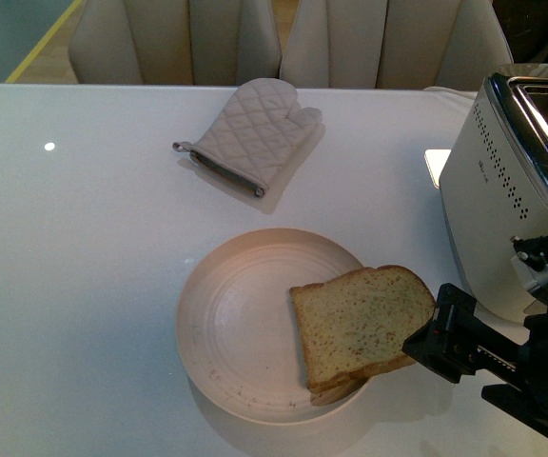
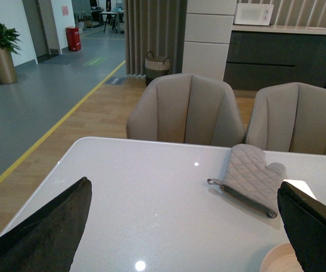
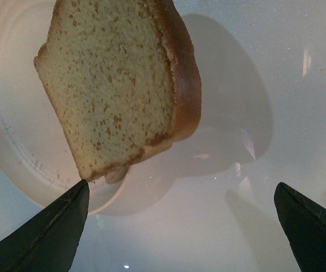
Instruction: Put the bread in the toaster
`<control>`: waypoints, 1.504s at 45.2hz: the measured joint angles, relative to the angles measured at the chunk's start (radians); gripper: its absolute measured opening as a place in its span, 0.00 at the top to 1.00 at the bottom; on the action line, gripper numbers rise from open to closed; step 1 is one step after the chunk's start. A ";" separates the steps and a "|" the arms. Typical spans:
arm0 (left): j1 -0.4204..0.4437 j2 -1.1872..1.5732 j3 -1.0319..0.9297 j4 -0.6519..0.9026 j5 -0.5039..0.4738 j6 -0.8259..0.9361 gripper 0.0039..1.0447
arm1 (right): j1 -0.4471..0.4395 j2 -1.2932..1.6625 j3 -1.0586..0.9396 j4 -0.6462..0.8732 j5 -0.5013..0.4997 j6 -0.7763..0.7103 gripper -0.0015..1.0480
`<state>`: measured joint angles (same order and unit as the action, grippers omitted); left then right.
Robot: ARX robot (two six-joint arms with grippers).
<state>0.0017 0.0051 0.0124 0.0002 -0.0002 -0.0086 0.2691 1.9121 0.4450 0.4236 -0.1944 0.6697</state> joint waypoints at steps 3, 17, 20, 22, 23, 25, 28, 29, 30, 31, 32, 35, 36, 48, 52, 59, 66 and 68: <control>0.000 0.000 0.000 0.000 0.000 0.000 0.06 | -0.001 0.039 0.022 0.020 -0.013 0.000 0.09; 0.000 0.000 0.000 0.000 0.000 0.000 0.06 | 0.000 0.182 0.161 0.077 -0.047 0.002 0.09; 0.000 0.000 0.000 0.000 0.000 0.000 0.06 | 0.000 0.203 0.174 0.083 -0.053 0.006 0.09; 0.000 0.000 0.000 0.000 0.000 0.000 0.06 | 0.000 0.209 0.178 0.086 -0.053 0.013 0.11; 0.000 0.000 0.000 0.000 0.000 0.000 0.06 | 0.001 0.213 0.180 0.087 -0.054 0.013 0.14; 0.000 0.000 0.000 0.000 0.000 0.000 0.06 | 0.001 0.217 0.182 0.090 -0.055 0.018 0.19; 0.000 0.000 0.000 0.000 0.000 0.000 0.06 | 0.001 0.218 0.182 0.102 -0.063 0.025 0.27; 0.000 0.000 0.000 0.000 0.000 0.000 0.06 | 0.001 0.218 0.182 0.106 -0.066 0.030 0.30; 0.000 0.000 0.000 0.000 0.000 0.000 0.06 | 0.001 0.218 0.182 0.111 -0.071 0.037 0.34; 0.000 0.000 0.000 0.000 0.000 0.000 0.06 | 0.001 0.218 0.182 0.116 -0.077 0.041 0.37; 0.000 0.000 0.000 0.000 0.000 0.000 0.06 | 0.001 0.218 0.182 0.117 -0.080 0.045 0.39; 0.000 0.000 0.000 0.000 0.000 0.000 0.06 | 0.000 0.217 0.180 0.127 -0.098 0.063 0.47; 0.000 0.000 0.000 0.000 0.000 0.000 0.06 | 0.000 0.217 0.178 0.134 -0.107 0.068 0.50; 0.000 0.000 0.000 0.000 0.000 0.000 0.06 | -0.021 0.122 0.148 0.168 -0.161 0.106 0.92; 0.000 0.000 0.000 0.000 0.000 0.000 0.06 | -0.037 0.037 0.148 0.133 -0.159 0.105 0.96; 0.000 0.000 0.000 0.000 0.000 0.000 0.06 | -0.061 -0.109 0.158 0.035 -0.110 0.060 0.96; 0.000 0.000 0.000 0.000 0.000 0.000 0.06 | -0.106 -0.323 0.222 -0.113 0.041 -0.101 0.96; 0.000 0.000 0.000 0.000 0.000 0.000 0.06 | -0.135 -0.415 0.275 -0.169 0.109 -0.194 0.96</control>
<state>0.0017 0.0051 0.0124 0.0002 -0.0006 -0.0086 0.1337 1.4967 0.7204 0.2550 -0.0856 0.4755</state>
